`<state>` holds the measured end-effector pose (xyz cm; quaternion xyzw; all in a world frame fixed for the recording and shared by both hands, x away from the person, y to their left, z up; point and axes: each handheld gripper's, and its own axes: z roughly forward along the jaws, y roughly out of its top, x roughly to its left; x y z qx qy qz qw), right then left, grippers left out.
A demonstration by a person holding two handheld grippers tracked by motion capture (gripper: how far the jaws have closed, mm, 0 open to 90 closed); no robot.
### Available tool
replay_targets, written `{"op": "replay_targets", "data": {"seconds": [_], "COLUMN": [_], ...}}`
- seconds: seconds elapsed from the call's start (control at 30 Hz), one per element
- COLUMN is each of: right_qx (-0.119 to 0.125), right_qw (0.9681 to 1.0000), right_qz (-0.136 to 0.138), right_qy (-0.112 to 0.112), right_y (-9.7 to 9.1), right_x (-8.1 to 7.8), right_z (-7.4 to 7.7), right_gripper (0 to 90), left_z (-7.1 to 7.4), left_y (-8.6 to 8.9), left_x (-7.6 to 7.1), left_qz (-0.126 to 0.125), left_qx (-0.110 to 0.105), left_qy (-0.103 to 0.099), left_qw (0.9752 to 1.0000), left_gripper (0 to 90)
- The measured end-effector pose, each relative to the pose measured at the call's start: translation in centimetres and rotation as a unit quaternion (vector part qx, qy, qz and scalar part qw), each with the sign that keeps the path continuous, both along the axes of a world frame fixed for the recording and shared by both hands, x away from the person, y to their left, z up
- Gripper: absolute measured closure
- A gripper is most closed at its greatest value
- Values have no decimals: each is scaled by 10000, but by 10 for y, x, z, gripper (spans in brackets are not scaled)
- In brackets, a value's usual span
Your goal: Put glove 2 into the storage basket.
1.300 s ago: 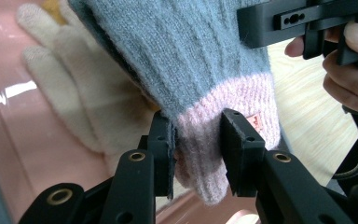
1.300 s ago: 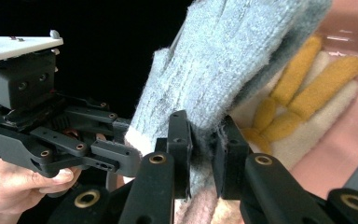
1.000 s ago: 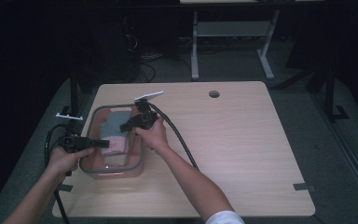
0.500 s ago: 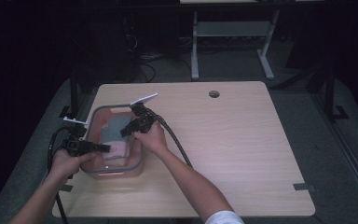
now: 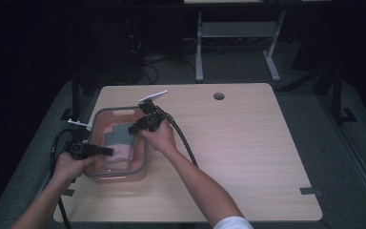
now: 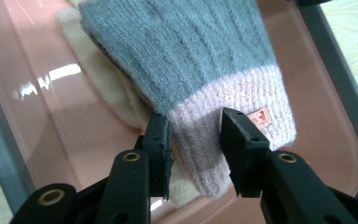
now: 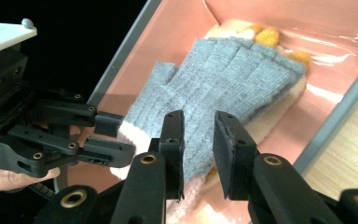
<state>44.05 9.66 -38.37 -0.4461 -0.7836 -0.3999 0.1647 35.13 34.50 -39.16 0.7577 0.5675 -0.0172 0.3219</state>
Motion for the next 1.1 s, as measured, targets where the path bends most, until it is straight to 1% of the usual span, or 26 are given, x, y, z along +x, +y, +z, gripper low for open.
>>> {"op": "replay_targets", "data": {"seconds": [0.13,0.27,0.33,0.4,0.43,0.5,0.53,0.57,0.63,0.7,0.73,0.77,0.87,0.93,0.97,1.0,1.1], "right_qx": [77,151,223,283,304,339,396,396,438,457,522,522,576,590,597,603,627], "right_qw": [10000,9999,9997,9996,9995,9994,9991,9991,9989,9988,9984,9984,9980,9978,9978,9977,9975], "right_qz": [2,-26,-44,-74,-87,-101,-120,-120,-151,-170,-214,-214,-273,-300,-300,-308,-332], "right_qy": [18,14,19,19,33,30,22,22,36,30,36,36,40,40,38,45,36], "right_y": [-7,-14,-18,-23,-26,-31,-37,-37,-46,-49,-55,-55,-63,-67,-69,-73,-77], "right_x": [-1,0,0,-1,-1,-1,-1,-1,-3,-3,-5,-5,-6,-7,-7,-8,-8], "right_z": [4,7,9,11,12,13,15,15,15,15,15,15,16,16,16,16,17], "right_gripper": [724,715,710,702,696,686,672,672,652,648,642,642,635,629,626,620,620], "left_z": [6,15,19,24,26,30,32,33,35,36,36,37,38,38,39,40,40], "left_y": [0,1,1,0,0,-3,-4,-5,-7,-8,-9,-10,-13,-14,-15,-16,-17], "left_x": [1,1,2,3,3,4,4,4,4,4,4,4,4,4,5,5,6], "left_qz": [45,120,123,133,83,90,103,92,38,34,10,10,-5,38,25,26,-1], "left_qx": [-15,-94,-177,-165,-146,-218,-282,-345,-409,-459,-487,-513,-559,-636,-653,-673,-658], "left_qy": [-58,-151,-183,-242,-255,-304,-321,-329,-374,-373,-380,-394,-406,-463,-453,-493,-482], "left_qw": [10000,9998,9996,9995,9995,9993,9990,9988,9985,9982,9981,9979,9976,9969,9968,9965,9967], "left_gripper": [598,579,572,564,560,557,550,550,532,527,521,521,502,490,487,480,476]}}
